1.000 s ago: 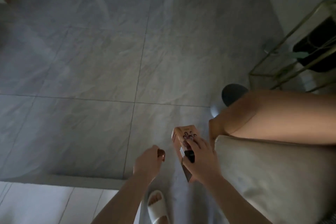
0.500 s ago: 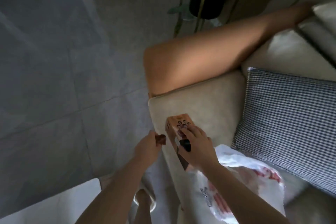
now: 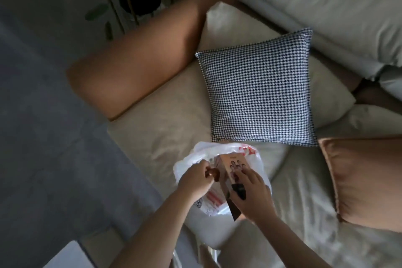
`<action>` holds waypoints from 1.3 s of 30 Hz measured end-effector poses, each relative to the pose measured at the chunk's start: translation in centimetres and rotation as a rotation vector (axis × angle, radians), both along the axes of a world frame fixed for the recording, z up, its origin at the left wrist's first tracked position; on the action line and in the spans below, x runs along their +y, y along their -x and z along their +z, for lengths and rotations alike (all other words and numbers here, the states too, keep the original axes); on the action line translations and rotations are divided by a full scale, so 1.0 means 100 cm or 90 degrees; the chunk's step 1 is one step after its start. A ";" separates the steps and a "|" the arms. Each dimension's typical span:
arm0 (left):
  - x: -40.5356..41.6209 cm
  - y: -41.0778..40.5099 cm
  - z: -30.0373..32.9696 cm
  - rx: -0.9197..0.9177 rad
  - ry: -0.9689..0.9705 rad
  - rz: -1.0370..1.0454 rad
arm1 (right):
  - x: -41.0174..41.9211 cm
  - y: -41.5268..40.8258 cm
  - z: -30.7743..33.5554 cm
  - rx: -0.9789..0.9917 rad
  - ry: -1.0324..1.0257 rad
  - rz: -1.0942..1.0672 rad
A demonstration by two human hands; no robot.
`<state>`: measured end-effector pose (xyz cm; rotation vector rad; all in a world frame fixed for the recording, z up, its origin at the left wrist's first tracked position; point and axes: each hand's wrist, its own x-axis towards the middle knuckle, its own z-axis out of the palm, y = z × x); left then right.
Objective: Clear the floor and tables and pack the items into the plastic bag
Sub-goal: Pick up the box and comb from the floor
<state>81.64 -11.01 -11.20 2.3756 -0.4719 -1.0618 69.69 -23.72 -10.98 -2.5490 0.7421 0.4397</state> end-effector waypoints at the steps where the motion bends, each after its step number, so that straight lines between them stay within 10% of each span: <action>1: -0.005 0.006 -0.004 0.009 -0.001 -0.014 | -0.002 0.012 -0.003 0.000 -0.004 -0.024; 17: -0.037 0.031 -0.057 -0.074 -0.070 -0.106 | -0.010 0.008 -0.056 0.050 -0.081 -0.161; 39: 0.098 0.034 -0.074 0.103 -0.186 0.073 | 0.080 -0.053 -0.093 0.173 -0.114 0.258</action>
